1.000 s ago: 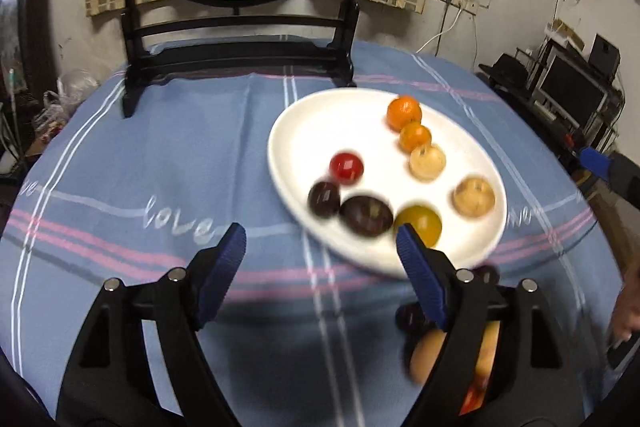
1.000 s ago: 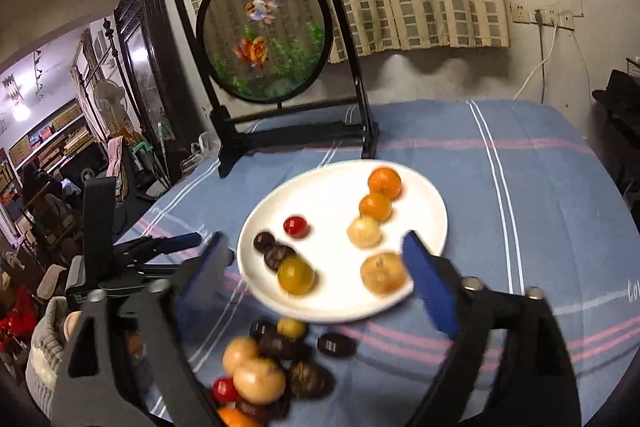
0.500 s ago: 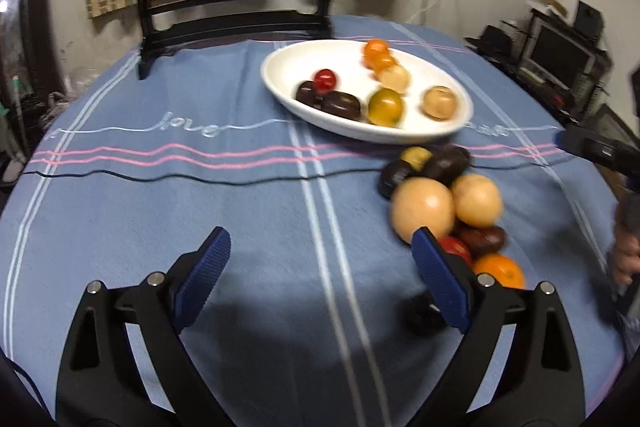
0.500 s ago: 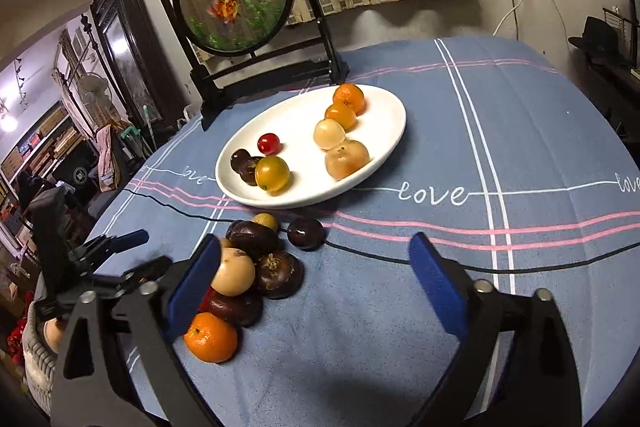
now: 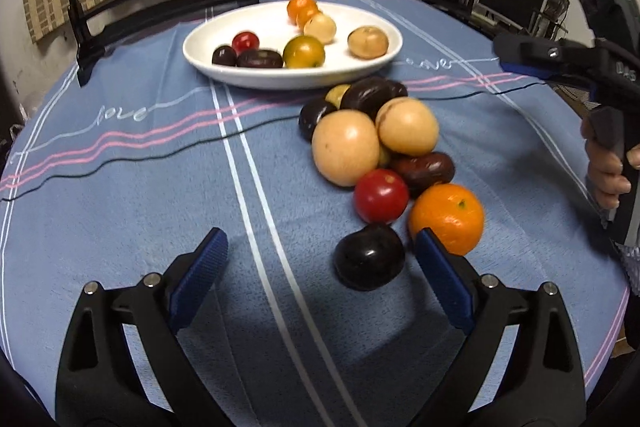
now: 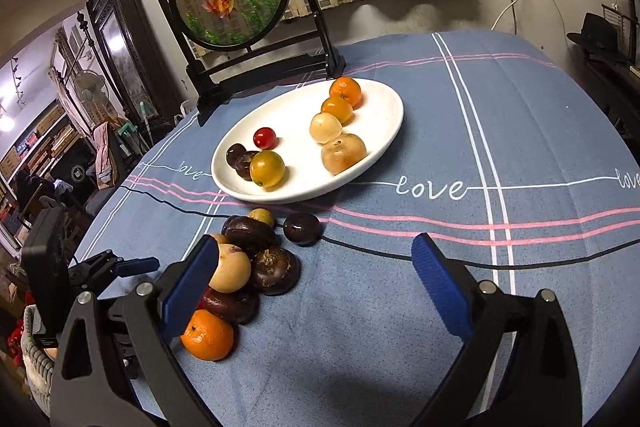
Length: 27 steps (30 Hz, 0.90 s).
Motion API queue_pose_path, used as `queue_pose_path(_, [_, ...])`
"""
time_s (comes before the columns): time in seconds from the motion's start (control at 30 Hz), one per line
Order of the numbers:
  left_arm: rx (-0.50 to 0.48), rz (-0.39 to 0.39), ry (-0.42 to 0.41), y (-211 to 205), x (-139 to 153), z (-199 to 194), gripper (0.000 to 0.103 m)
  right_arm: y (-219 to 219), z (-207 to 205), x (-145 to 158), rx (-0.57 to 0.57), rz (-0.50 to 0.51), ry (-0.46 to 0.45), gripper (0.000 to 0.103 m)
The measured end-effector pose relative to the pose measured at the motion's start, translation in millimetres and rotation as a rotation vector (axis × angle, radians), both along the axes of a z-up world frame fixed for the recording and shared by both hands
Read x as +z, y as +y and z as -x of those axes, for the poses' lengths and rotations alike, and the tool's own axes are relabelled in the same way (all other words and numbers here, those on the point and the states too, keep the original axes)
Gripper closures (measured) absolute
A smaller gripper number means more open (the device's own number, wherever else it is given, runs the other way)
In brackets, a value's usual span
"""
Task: Organize fruits
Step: 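Grasp a dark plum with the left tool while the right tool grasps a beige fruit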
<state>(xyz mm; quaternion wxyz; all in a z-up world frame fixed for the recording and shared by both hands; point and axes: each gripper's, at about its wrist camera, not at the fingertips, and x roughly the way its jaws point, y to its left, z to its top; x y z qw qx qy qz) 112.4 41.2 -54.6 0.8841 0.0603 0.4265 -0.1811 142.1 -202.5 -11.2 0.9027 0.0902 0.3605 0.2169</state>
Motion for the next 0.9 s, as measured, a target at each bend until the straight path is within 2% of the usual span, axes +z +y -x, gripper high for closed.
queue_pose_path(0.1, [0.027, 0.006, 0.035, 6, -6, -6, 0.002, -1, 0, 1, -0.002, -0.001, -0.001, 0.006])
queue_pose_path(0.2, [0.088, 0.005, -0.035, 22, 5, 0, 0.002, -1, 1, 2, -0.007, -0.005, -0.006, 0.006])
queue_pose_path(0.3, [0.191, 0.008, -0.102, 45, 15, 8, 0.002, -1, 2, 3, -0.005, -0.010, -0.010, 0.006])
queue_pose_path(0.4, [0.261, 0.101, -0.121, 68, 20, 11, 0.002, 0, 3, 4, 0.004, -0.013, -0.012, 0.006])
queue_pose_path(0.47, [0.230, 0.096, -0.128, 62, 21, 12, 0.002, 2, 3, 3, 0.006, -0.008, -0.012, 0.006])
queue_pose_path(0.53, [0.175, 0.033, -0.129, 45, 18, 11, 0.003, 2, 3, 3, 0.009, -0.005, -0.012, 0.006])
queue_pose_path(0.6, [0.131, 0.011, -0.129, 33, 16, 9, 0.003, 3, 4, 3, 0.012, -0.004, -0.013, 0.006])
queue_pose_path(0.7, [0.140, 0.002, -0.102, 33, 10, 1, 0.004, 6, 5, 3, 0.022, 0.004, -0.018, 0.006])
queue_pose_path(0.8, [0.155, -0.013, -0.062, 33, 3, -8, 0.011, 9, 5, 2, 0.027, 0.012, -0.015, 0.006])
queue_pose_path(0.9, [0.133, -0.026, -0.032, 30, -3, -11, 0.024, 12, 6, 1, 0.036, 0.019, -0.016, 0.006])
